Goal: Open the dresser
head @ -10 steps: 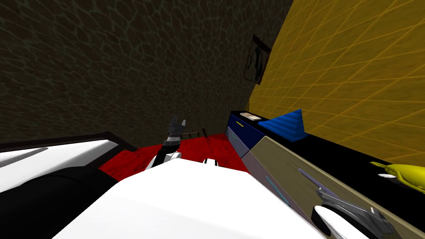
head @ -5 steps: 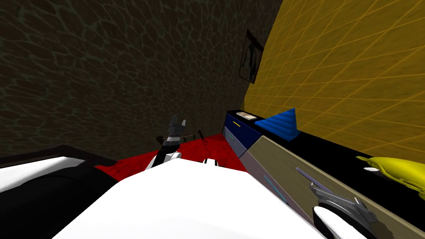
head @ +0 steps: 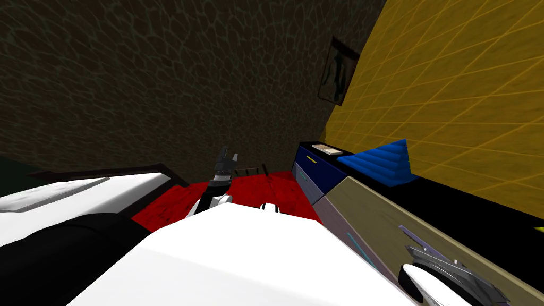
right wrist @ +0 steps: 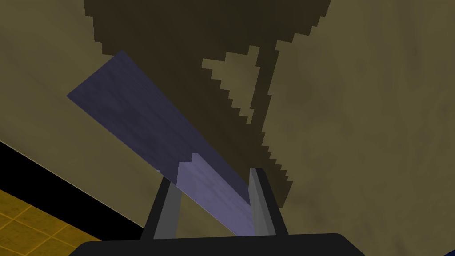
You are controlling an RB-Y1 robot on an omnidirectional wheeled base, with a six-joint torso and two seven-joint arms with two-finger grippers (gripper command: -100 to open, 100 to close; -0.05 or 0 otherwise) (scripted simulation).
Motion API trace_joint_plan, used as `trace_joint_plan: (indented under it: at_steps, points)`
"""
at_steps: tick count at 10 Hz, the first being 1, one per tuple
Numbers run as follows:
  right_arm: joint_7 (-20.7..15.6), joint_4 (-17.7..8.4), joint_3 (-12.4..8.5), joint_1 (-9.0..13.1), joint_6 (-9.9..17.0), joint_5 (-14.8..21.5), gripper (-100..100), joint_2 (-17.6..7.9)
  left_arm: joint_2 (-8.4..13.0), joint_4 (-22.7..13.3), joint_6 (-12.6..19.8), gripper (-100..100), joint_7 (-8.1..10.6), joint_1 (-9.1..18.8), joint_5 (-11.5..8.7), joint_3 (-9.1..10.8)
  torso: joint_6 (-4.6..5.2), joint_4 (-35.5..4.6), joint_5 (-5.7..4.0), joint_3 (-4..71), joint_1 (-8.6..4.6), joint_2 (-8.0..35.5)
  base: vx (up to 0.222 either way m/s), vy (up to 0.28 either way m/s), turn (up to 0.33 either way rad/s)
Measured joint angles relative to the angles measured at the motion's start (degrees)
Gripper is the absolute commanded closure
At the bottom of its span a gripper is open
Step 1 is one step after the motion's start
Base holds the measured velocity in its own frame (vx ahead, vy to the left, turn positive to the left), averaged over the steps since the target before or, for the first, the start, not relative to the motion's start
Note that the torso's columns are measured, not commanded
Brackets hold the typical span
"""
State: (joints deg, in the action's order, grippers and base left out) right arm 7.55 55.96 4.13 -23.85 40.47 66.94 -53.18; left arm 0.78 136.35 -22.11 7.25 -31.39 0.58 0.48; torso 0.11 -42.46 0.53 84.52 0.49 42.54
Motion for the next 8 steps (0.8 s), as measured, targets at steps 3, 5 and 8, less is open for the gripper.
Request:
trace_joint_plan:
  at_steps: [3, 5, 8]
  points:
    - [-4.3, -0.7, -1.4, 0.9, 1.4, -4.8, 100, 0.8, 0.0, 0.0, 0.0, 0, 0.00, 0.0, 0.0, 0.00, 0.01, 0.0, 0.03, -0.1, -0.02, 0.1, -0.205, 0.009, 0.332]
    - [-7.4, -1.1, -2.4, 1.3, 2.4, -7.9, 100, 1.2, 0.0, 0.0, 0.0, 0, 0.00, 0.0, 0.0, 0.01, 0.24, 0.1, 0.03, 0.1, 0.03, -0.1, -0.156, 0.024, 0.231]
    - [-10.1, -2.9, -3.7, 1.9, 3.5, -11.7, 100, 1.8, 0.0, 0.0, 0.0, 0, 0.00, 0.0, 0.0, 0.01, 0.23, 0.1, -0.06, 0.0, -0.03, -0.1, -0.151, 0.052, 0.255]
